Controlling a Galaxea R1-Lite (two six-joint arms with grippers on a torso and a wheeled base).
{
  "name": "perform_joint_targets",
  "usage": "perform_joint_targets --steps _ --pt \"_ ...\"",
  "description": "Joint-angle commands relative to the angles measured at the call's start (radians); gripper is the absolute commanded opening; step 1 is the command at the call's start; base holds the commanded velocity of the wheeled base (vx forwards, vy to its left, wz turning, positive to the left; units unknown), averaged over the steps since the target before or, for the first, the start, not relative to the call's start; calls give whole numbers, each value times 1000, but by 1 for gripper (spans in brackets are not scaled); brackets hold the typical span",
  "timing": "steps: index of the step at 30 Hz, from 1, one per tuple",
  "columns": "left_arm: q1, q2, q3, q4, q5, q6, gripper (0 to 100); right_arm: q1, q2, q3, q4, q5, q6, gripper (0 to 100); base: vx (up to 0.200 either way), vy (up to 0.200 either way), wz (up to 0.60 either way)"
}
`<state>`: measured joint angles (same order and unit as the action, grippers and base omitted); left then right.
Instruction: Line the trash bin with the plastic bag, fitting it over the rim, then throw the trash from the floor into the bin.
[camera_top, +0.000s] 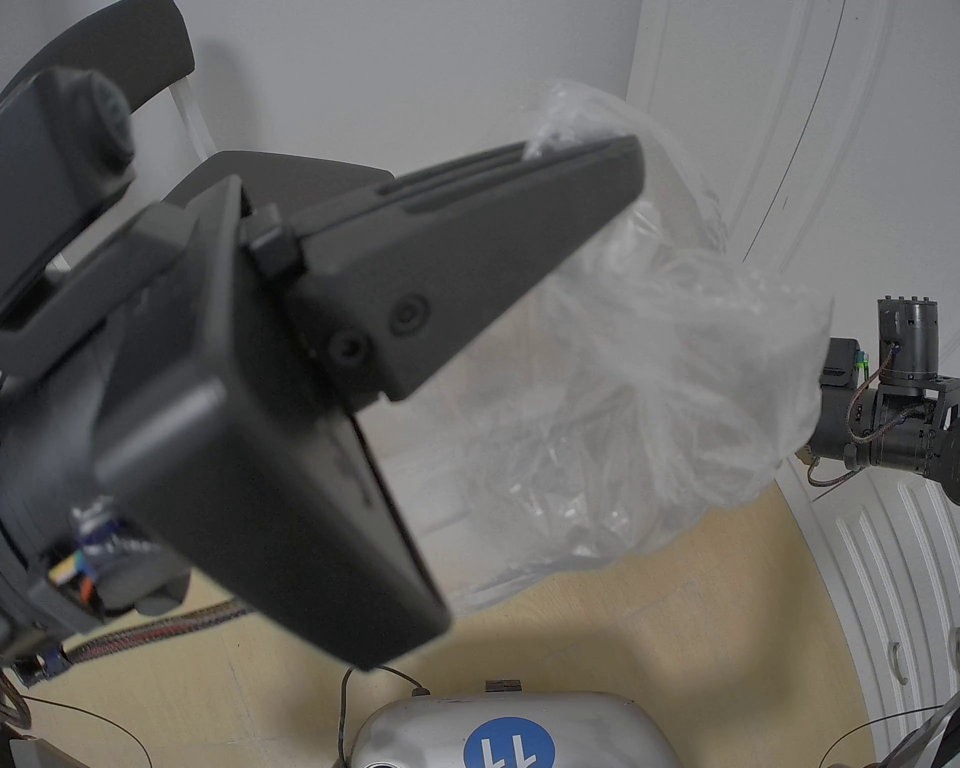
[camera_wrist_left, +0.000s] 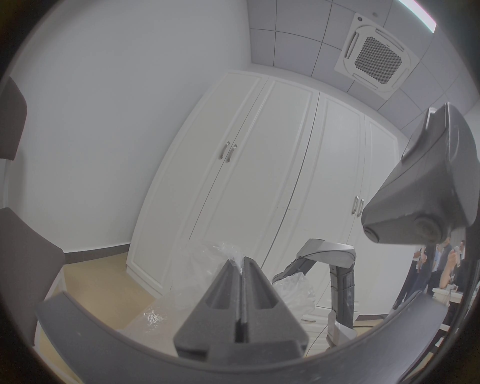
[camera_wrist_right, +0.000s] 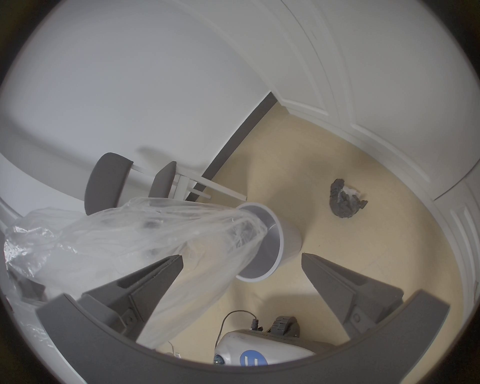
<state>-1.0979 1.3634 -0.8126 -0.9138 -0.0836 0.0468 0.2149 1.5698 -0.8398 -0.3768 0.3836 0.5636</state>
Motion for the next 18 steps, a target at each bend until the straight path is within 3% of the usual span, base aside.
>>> perform_joint_targets --steps 1,9,16,18 --pt "-20 -17 1 0 -1 -15 0 -57 13 -1 -2 61 2 100 0 0 0" --pt "-27 -18 6 -2 -2 -15 0 -68 55 1 -31 100 9 100 0 0 0" --pt "-37 -23 7 0 -2 -16 0 -54 156 48 -260 98 16 100 0 0 0" --pt "-37 -24 9 -2 -2 -16 0 -51 167 56 -310 101 55 100 0 0 0"
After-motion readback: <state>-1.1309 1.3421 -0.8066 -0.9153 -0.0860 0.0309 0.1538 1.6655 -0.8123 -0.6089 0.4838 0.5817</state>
